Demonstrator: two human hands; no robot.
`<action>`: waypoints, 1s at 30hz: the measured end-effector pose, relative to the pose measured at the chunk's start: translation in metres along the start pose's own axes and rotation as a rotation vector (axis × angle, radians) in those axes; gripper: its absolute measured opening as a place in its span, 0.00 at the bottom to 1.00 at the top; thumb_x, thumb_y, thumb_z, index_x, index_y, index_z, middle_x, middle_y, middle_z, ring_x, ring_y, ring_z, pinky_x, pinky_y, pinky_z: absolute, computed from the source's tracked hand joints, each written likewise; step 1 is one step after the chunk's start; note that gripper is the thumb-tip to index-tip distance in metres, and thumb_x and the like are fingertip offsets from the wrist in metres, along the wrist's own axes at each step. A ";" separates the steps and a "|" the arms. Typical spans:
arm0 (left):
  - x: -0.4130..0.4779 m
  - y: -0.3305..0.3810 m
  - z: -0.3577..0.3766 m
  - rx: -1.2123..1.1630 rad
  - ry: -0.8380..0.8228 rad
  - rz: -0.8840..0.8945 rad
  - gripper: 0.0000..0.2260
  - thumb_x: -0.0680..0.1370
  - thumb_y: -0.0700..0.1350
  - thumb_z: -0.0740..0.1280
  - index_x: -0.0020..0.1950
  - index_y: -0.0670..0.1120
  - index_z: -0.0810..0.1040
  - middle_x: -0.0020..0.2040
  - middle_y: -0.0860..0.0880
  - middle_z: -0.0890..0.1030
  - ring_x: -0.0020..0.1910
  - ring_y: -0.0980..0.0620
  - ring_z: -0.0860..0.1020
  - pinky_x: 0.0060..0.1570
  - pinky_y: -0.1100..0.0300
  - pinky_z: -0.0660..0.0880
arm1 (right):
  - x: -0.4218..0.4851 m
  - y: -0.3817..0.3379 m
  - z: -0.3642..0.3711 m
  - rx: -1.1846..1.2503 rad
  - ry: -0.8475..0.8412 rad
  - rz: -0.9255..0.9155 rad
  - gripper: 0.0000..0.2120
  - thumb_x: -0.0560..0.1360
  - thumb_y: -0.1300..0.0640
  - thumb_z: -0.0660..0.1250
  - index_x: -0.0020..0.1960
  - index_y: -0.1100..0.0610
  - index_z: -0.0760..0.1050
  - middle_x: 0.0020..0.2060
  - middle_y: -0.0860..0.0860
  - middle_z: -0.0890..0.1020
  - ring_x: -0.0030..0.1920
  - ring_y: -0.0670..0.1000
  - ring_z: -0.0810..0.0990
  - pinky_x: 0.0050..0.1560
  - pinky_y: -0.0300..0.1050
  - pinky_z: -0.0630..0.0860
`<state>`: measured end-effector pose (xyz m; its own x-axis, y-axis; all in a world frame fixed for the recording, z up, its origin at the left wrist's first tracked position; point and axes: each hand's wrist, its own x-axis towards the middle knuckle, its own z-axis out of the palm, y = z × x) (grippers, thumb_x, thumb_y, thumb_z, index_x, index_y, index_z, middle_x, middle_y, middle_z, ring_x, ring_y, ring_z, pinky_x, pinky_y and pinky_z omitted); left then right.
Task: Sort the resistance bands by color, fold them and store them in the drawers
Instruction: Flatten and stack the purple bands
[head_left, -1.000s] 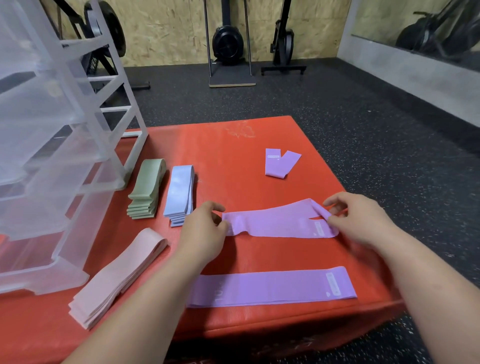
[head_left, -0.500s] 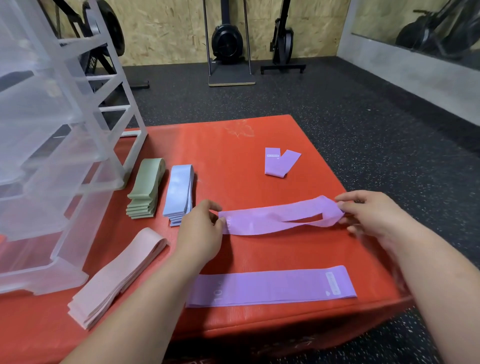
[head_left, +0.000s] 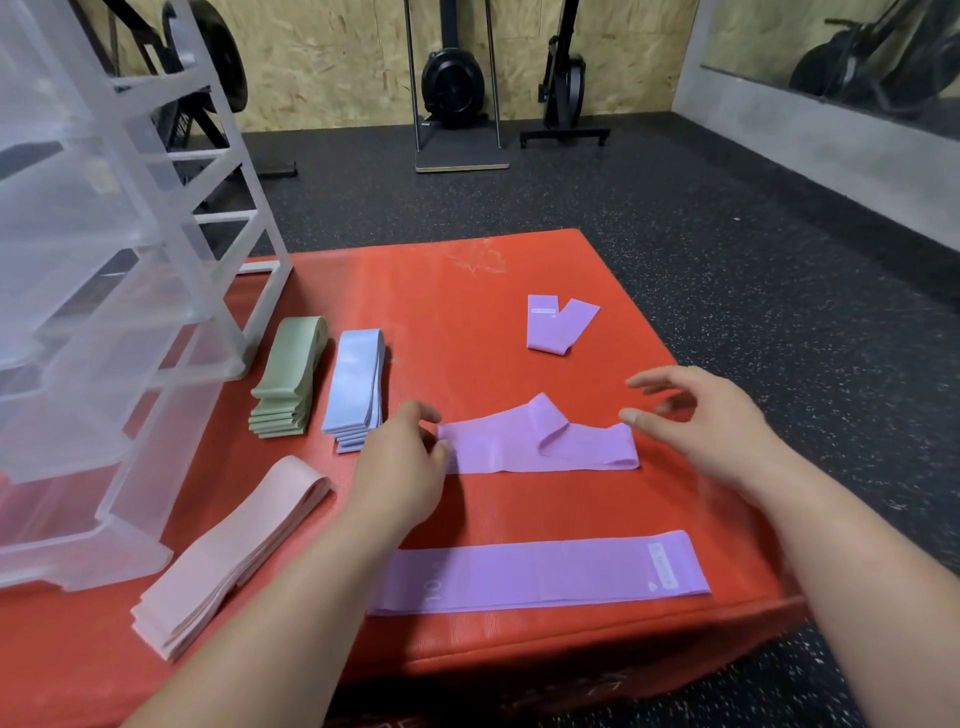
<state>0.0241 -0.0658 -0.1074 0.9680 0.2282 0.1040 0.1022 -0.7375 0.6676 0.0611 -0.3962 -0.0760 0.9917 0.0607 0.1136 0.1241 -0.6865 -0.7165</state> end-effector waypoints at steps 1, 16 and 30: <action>0.000 0.000 0.000 0.003 0.002 0.006 0.10 0.79 0.43 0.70 0.60 0.51 0.79 0.43 0.55 0.81 0.47 0.47 0.81 0.45 0.55 0.72 | -0.001 -0.004 0.004 -0.005 -0.014 -0.066 0.17 0.68 0.40 0.80 0.56 0.36 0.81 0.55 0.38 0.82 0.51 0.43 0.82 0.56 0.47 0.79; 0.000 -0.004 -0.003 -0.018 0.005 0.040 0.11 0.79 0.41 0.69 0.60 0.51 0.79 0.40 0.57 0.80 0.47 0.47 0.81 0.47 0.53 0.75 | 0.006 -0.022 0.039 -0.169 -0.021 -0.167 0.17 0.73 0.58 0.76 0.59 0.42 0.81 0.39 0.40 0.84 0.40 0.39 0.81 0.50 0.43 0.78; -0.003 -0.002 -0.005 -0.034 -0.022 0.042 0.13 0.77 0.43 0.68 0.61 0.53 0.78 0.39 0.57 0.81 0.43 0.51 0.80 0.46 0.53 0.76 | 0.004 -0.013 0.028 -0.454 -0.141 -0.159 0.22 0.67 0.68 0.68 0.44 0.40 0.77 0.43 0.41 0.76 0.45 0.48 0.77 0.47 0.51 0.77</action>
<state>0.0199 -0.0617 -0.1057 0.9761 0.1834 0.1168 0.0536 -0.7237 0.6880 0.0647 -0.3672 -0.0856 0.9606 0.2660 0.0809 0.2777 -0.9048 -0.3227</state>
